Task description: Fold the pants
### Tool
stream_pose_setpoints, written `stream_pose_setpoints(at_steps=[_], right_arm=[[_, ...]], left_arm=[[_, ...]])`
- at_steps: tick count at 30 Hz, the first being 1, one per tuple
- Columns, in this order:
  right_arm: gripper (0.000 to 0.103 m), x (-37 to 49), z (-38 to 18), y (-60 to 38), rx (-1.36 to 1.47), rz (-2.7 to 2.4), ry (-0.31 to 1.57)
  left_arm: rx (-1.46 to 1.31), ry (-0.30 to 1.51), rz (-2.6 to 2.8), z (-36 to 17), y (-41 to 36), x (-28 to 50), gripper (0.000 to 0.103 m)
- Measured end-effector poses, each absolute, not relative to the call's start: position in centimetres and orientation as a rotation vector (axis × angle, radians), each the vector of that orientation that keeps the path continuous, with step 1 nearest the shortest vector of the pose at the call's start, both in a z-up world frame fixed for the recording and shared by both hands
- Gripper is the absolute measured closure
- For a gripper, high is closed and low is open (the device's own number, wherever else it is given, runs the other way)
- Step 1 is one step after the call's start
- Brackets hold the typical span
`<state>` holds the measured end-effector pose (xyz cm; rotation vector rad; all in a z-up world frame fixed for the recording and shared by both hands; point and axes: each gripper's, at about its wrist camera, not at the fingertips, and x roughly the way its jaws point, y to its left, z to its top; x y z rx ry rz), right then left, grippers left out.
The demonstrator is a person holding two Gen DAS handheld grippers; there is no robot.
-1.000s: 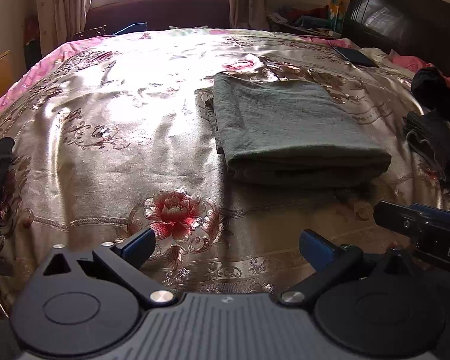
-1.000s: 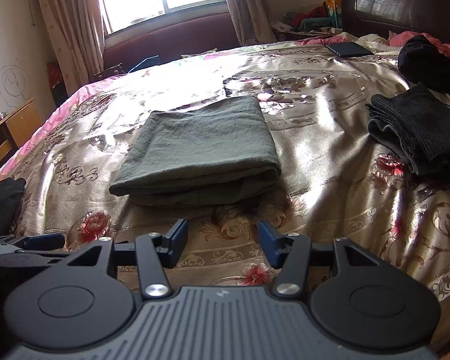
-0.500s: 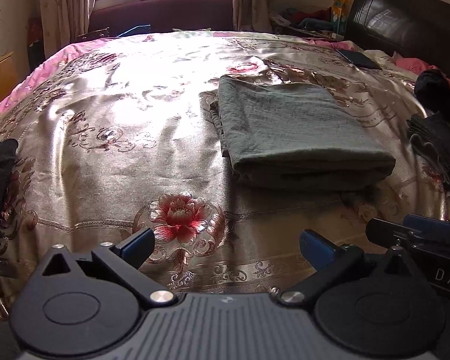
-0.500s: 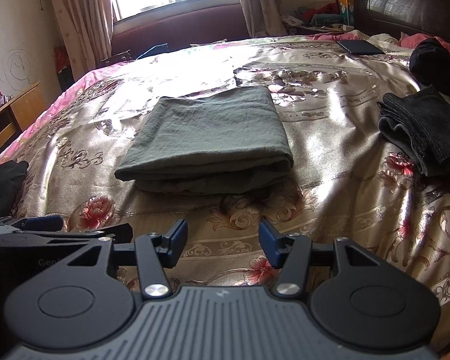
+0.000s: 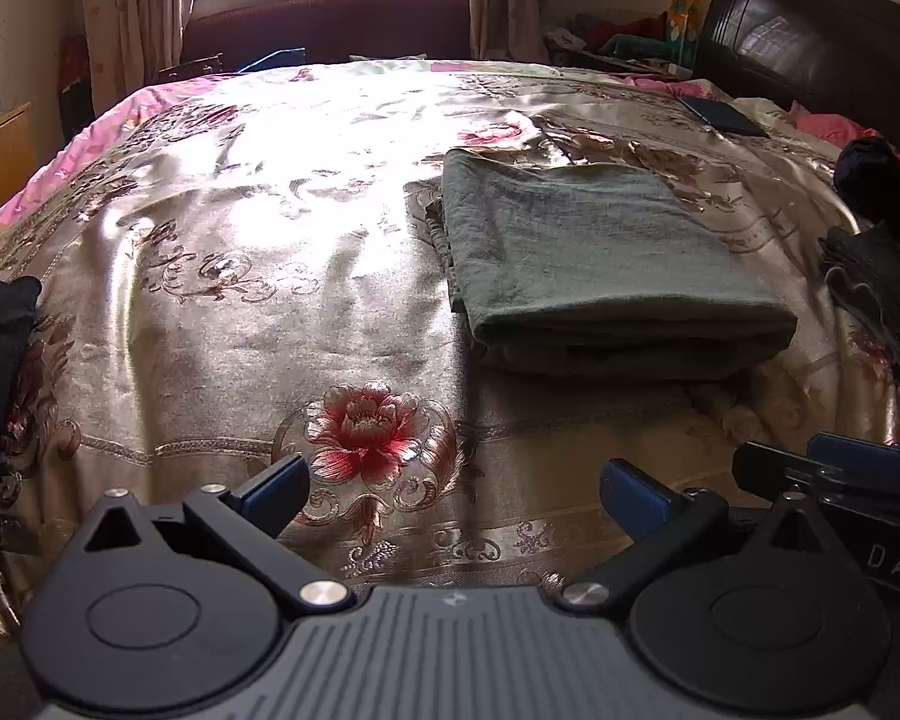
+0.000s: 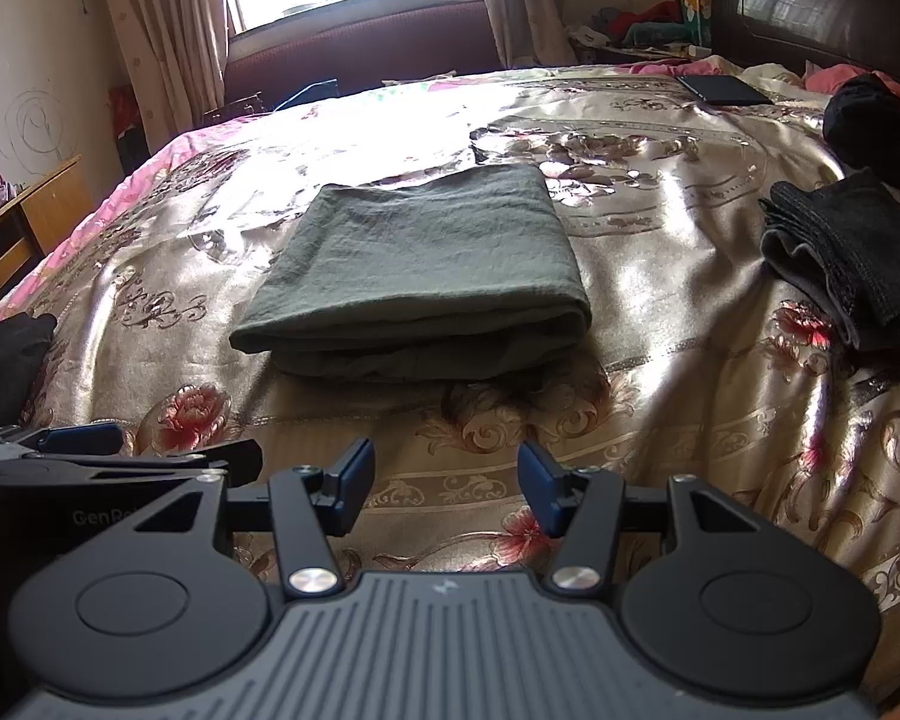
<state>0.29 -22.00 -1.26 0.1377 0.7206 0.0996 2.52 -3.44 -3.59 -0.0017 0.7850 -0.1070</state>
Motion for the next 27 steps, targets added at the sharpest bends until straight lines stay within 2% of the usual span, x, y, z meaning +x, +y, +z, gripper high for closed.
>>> stream_pose_setpoints(at_steps=[27], right_arm=[[0.049, 0.33, -1.44, -21.96, 0.135, 0.104, 0.724]], left_arm=[[0.017, 0.801, -0.107, -3.89, -3.66, 2.61, 0.0]])
